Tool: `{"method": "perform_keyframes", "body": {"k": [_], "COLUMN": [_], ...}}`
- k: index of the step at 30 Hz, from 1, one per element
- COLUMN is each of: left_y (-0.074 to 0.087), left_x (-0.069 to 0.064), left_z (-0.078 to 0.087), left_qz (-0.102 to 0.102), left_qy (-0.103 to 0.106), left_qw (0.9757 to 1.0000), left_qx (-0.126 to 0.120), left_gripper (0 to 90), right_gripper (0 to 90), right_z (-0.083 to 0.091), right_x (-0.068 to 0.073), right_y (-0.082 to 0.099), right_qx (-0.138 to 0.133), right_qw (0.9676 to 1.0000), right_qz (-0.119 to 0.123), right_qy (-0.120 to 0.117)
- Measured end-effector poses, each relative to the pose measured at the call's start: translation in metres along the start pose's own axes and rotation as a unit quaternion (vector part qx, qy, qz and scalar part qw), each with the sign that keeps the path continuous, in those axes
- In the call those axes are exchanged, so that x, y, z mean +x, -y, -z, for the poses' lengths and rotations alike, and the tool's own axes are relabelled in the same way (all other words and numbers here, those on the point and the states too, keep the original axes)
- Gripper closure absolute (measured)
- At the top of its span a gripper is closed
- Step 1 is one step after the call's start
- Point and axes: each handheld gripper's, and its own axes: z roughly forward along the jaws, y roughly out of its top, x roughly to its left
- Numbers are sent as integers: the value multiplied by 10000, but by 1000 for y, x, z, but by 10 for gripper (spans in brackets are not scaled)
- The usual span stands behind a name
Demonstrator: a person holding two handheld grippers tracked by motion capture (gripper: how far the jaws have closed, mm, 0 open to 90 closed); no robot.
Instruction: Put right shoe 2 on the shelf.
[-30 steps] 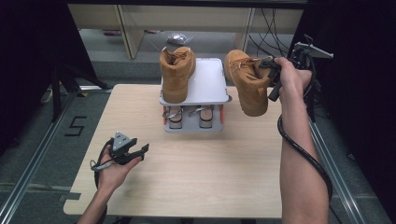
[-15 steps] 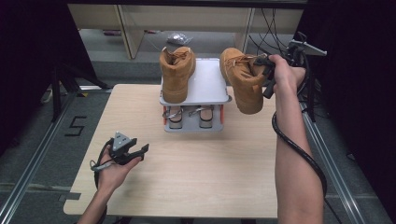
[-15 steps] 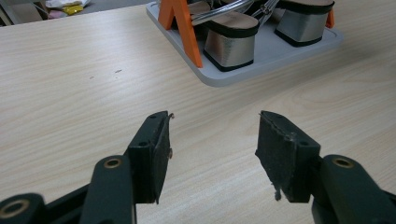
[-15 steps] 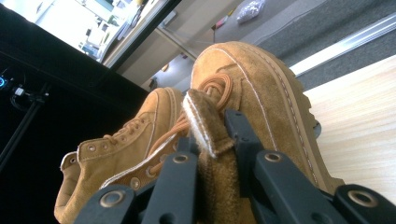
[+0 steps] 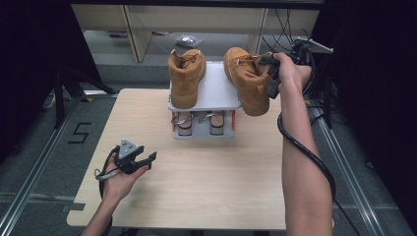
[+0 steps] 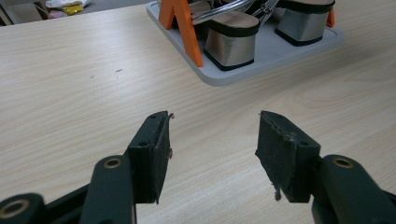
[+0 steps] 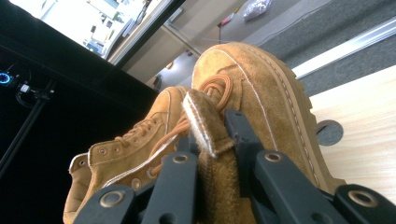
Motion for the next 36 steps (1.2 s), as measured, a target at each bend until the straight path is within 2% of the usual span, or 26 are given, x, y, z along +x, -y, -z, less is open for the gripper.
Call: {"method": "perform_keyframes", "body": {"k": [1, 3, 4, 5, 6, 7, 14, 15, 17, 19, 20, 21, 29, 32, 36], "left_y": [0, 1, 1, 1, 1, 1, 1, 1, 1, 1, 1, 2, 3, 3, 3], "left_x": [0, 0, 0, 0, 0, 0, 0, 0, 0, -1, 0, 0, 1, 1, 0], "left_z": [0, 0, 0, 0, 0, 0, -1, 0, 0, 0, 0, -1, 0, -1, -1], "left_qz": [-12, 4, -3, -4, 3, 4, 6, -4, 8, 11, 1, 14, 24, 26, 10], "left_qy": [1, -1, -14, -15, -16, -14, 27, -15, -17, -16, -10, -1, 4, 18, 13], "left_qw": [10000, 10000, 10000, 10000, 10000, 10000, 10000, 10000, 10000, 10000, 10000, 10000, 10000, 10000, 10000], "left_qx": [13, 11, 36, 34, 30, 30, 34, 45, 36, 39, 41, 31, 24, 28, 31], "left_gripper": [438, 438, 438, 438, 438, 438, 438, 438, 438, 438, 438, 438, 438, 438, 438], "right_gripper": [829, 829, 829, 829, 829, 829, 828, 828, 828, 828, 827, 827, 826, 825, 825], "right_z": [-1, -4, -5, -6, -7, -8, -16, -18, -21, -25, -26, -28, -40, -42, -45], "right_x": [2, 2, 3, 2, 4, 4, 9, 8, 11, 10, 13, 13, 20, 23, 23], "right_y": [0, 1, 1, 1, 1, 1, 3, 3, 3, 4, 4, 4, 7, 7, 6], "right_qx": [28, 4, 22, 1, 49, 36, 67, 54, 67, 36, 68, 68, 86, 54, 3], "right_qw": [10000, 10000, 10000, 10000, 9999, 10000, 9999, 10000, 9998, 10000, 9998, 9998, 9997, 9999, 9997], "right_qz": [-56, 15, -23, 55, -99, -19, -93, 1, -152, -50, -173, -175, -127, -29, -164], "right_qy": [-10, 3, -10, 6, -20, -20, -45, -22, -75, -71, -68, -75, -165, -131, -188]}}
